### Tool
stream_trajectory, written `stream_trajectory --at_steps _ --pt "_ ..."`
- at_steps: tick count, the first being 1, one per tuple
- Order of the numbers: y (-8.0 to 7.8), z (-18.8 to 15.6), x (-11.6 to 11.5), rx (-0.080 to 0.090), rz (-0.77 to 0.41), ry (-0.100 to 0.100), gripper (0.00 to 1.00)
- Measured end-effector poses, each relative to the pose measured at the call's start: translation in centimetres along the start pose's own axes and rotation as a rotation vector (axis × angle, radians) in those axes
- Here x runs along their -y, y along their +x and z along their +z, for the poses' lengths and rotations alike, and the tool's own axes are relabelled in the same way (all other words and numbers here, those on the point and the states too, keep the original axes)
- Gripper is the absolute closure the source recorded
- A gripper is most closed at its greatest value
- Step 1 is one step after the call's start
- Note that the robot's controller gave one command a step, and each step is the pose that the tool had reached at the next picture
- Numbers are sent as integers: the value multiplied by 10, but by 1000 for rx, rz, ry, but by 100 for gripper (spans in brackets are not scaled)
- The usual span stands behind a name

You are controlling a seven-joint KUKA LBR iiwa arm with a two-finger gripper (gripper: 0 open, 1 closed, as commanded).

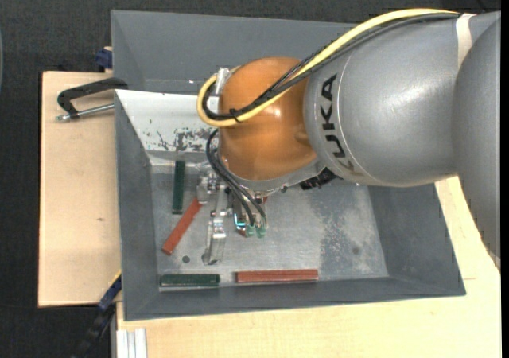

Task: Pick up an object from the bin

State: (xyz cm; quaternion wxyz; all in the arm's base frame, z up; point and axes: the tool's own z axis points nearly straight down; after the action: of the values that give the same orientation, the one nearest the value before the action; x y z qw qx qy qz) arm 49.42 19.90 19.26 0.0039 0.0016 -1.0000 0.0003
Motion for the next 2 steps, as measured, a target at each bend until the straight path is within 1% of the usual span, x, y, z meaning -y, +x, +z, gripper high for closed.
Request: stream_trajectory --at_steps 1,2 --pt "-2 -4 1 8 3 -2 0" --pt "-32 34 -2 14 -76 -3 0"
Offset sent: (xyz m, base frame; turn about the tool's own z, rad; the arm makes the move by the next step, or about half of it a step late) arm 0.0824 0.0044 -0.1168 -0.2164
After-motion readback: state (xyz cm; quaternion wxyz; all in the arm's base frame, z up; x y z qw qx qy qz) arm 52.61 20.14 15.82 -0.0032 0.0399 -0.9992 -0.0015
